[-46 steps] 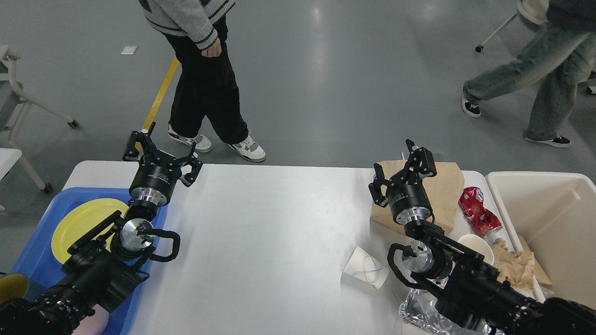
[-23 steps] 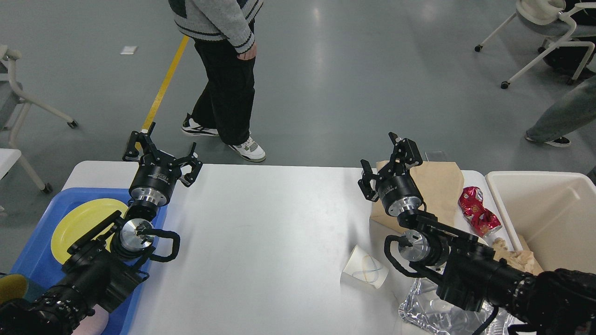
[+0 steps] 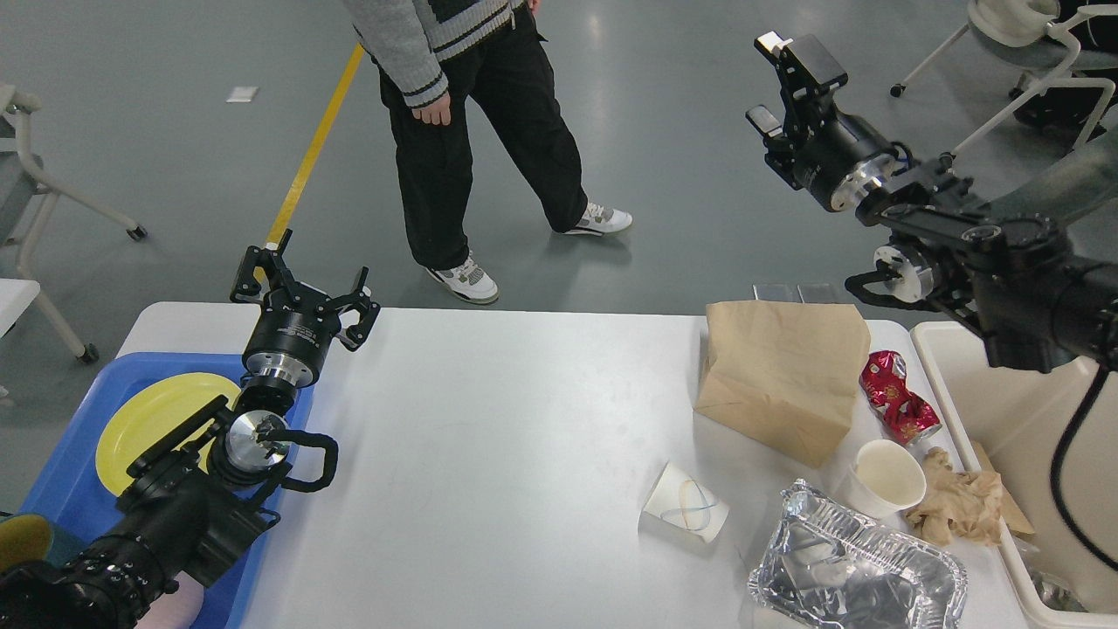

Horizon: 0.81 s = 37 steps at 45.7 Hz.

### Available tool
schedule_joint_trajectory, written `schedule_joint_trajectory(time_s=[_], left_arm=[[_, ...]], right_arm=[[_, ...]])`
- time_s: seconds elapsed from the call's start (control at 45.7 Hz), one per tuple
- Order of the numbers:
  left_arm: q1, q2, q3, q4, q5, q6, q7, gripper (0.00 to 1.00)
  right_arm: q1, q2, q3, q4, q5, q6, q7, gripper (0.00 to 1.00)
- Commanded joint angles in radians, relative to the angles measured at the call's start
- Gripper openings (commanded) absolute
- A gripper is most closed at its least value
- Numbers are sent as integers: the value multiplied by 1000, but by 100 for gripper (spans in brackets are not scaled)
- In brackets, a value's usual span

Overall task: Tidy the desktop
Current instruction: 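Raise the right arm and bring the right gripper toward the brown paper bag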

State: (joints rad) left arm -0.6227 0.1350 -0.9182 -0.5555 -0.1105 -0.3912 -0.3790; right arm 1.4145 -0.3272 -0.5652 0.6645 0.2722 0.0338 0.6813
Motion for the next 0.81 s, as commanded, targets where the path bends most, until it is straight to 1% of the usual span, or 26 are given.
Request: schedule_joint_trajectory(time_s=[0.0, 0.066, 0.131, 0.262, 0.372, 0.415, 0.481, 0.547, 0.569, 0.59, 0.634, 0.656, 0.7, 0.787], left_arm=[[0, 0, -1, 0, 0, 0, 0, 100], [0, 0, -1, -1, 0, 0, 0, 99], [0, 0, -1, 0, 0, 0, 0, 99], [0, 0, -1, 0, 0, 0, 0, 99], [0, 0, -1, 0, 0, 0, 0, 99], [0, 0, -1, 0, 0, 0, 0, 99], [0, 0, -1, -1, 0, 0, 0, 99], [0, 0, -1, -1, 0, 0, 0, 99], [0, 0, -1, -1, 0, 0, 0, 100], [0, 0, -1, 0, 0, 0, 0, 99], [0, 0, -1, 0, 0, 0, 0, 99], [0, 0, -1, 0, 0, 0, 0, 99], [0, 0, -1, 0, 0, 0, 0, 99], [0, 2, -1, -1, 0, 0, 0, 99]], right_arm=[[194, 4, -393, 114, -8, 1, 1, 100], [285, 2, -565, 196, -10, 1, 1, 100], [340, 2, -668, 236, -10, 1, 1, 100], [403, 0, -705, 250, -10, 1, 1, 100], [504, 4, -737, 270, -10, 1, 0, 100], [532, 8, -765, 299, -16, 18, 0, 100], [549, 23, -791, 386, -16, 98, 1, 100], [575, 30, -791, 438, -16, 219, 0, 100], [590, 33, -791, 451, -18, 275, 0, 100], [616, 43, -789, 472, -18, 408, 0, 100], [641, 54, -789, 522, -18, 538, -2, 100], [665, 57, -797, 594, -18, 636, -14, 100], [693, 59, -806, 679, -16, 675, -40, 100], [733, 65, -826, 841, -11, 653, -112, 100]])
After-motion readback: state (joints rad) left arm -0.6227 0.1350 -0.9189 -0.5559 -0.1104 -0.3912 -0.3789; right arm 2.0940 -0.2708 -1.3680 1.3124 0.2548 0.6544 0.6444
